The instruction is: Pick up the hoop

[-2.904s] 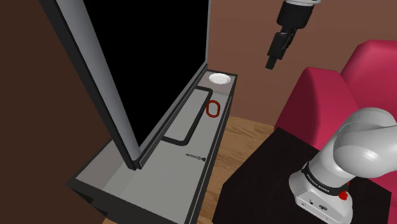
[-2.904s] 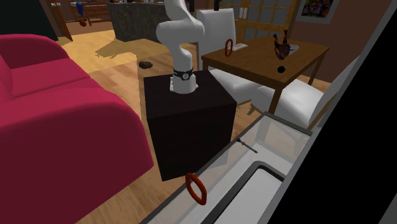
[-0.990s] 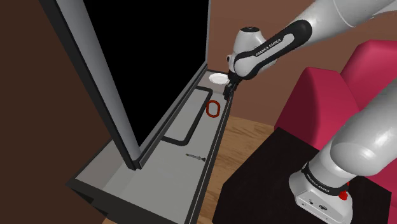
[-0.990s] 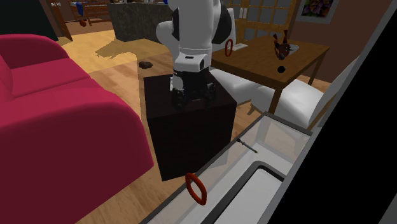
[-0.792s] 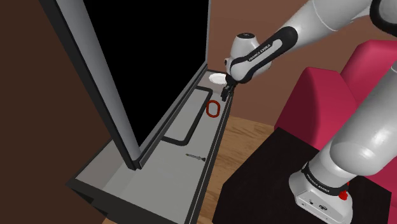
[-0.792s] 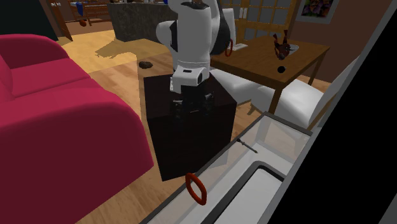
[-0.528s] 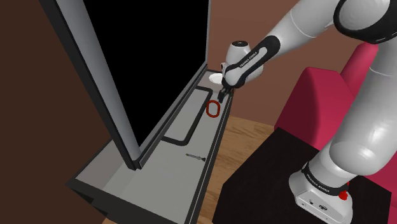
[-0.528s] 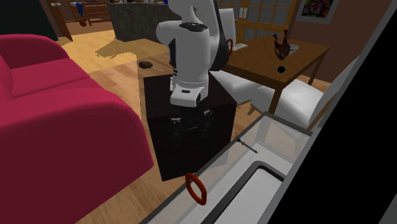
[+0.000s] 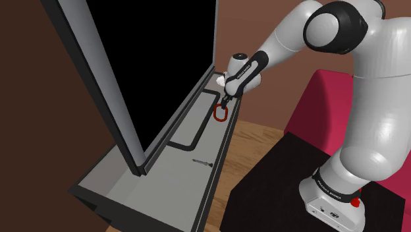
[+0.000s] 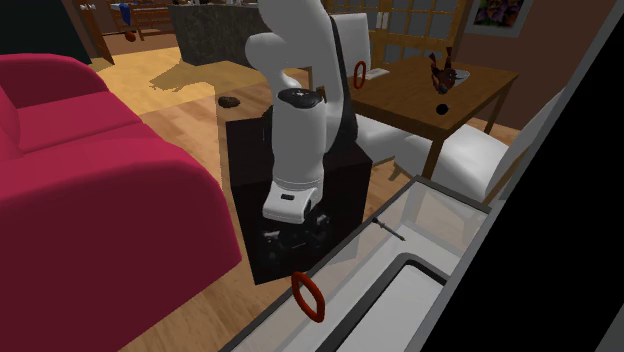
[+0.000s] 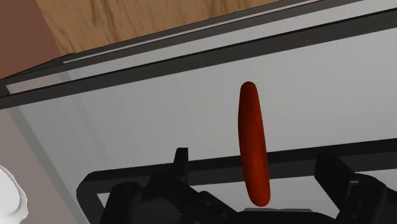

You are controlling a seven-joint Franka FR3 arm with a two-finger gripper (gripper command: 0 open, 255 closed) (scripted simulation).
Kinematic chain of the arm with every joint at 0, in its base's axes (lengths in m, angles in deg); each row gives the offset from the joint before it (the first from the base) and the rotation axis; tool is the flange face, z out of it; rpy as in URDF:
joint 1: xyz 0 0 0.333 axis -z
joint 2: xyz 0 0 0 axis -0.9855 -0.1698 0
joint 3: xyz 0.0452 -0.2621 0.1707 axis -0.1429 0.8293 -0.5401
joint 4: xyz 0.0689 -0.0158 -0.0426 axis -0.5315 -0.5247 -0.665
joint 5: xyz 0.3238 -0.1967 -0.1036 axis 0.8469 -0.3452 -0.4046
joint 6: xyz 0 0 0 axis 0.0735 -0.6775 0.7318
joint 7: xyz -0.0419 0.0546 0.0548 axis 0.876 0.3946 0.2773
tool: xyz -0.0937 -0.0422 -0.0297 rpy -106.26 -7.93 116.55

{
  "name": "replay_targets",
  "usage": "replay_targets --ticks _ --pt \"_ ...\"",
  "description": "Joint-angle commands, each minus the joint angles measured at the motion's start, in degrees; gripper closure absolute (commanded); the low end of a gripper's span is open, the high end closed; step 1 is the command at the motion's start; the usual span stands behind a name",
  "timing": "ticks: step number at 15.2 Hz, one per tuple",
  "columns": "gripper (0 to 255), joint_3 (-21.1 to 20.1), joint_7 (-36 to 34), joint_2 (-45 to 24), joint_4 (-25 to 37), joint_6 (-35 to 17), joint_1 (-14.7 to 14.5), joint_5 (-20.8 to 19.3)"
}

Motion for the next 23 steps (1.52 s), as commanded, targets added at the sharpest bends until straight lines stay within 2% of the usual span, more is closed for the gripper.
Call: replay_targets --ticks 1,7,8,17,23 --pt "0 0.0 -0.1 -1.5 0.4 -1.2 0.0 -0.1" --pt "0 0.1 -0.4 -4.8 1.1 -3.7 -0.1 -0.1" --pt "255 0.1 -0.4 -4.8 1.2 -3.7 -0.1 -0.1" --pt "255 0.1 -0.4 -4.8 1.1 -3.7 -0.1 -0.1" --pt "255 0.0 0.0 -0.5 0.2 -0.4 0.0 0.0"
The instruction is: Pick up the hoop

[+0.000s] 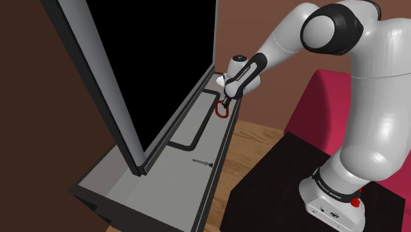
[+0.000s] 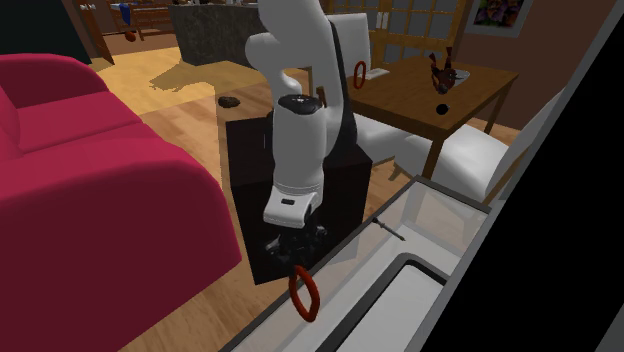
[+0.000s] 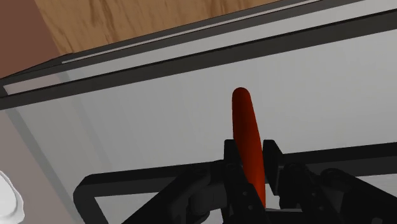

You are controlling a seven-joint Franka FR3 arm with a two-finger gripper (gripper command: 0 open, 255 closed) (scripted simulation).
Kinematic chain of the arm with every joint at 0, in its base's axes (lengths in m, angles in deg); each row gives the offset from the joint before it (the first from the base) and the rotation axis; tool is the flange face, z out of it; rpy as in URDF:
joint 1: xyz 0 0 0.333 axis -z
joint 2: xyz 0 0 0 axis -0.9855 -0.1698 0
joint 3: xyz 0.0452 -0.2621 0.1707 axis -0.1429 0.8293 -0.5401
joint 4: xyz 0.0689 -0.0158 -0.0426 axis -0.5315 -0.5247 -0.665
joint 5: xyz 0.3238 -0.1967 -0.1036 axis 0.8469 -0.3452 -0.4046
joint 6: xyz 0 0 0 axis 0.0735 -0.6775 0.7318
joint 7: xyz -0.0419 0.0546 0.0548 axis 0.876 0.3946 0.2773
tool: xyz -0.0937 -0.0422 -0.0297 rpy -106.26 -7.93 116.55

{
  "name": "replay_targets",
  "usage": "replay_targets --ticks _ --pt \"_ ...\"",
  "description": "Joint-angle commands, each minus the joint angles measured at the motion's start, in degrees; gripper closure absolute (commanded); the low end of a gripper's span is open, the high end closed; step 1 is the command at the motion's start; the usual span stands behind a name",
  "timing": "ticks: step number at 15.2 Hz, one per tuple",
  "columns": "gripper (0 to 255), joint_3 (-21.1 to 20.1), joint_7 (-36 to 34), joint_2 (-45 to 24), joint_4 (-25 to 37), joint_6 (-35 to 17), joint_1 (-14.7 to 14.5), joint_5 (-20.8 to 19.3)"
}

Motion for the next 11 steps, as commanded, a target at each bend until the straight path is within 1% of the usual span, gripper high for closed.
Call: replay_targets --ticks 1,9,11 --pt "255 0.0 0.1 1.4 -0.2 1.2 0.0 0.0" --pt "255 -0.2 0.6 6.6 -0.7 6.0 0.1 0.2" --pt "255 -0.2 0.6 6.7 -0.7 6.0 0.1 0.2"
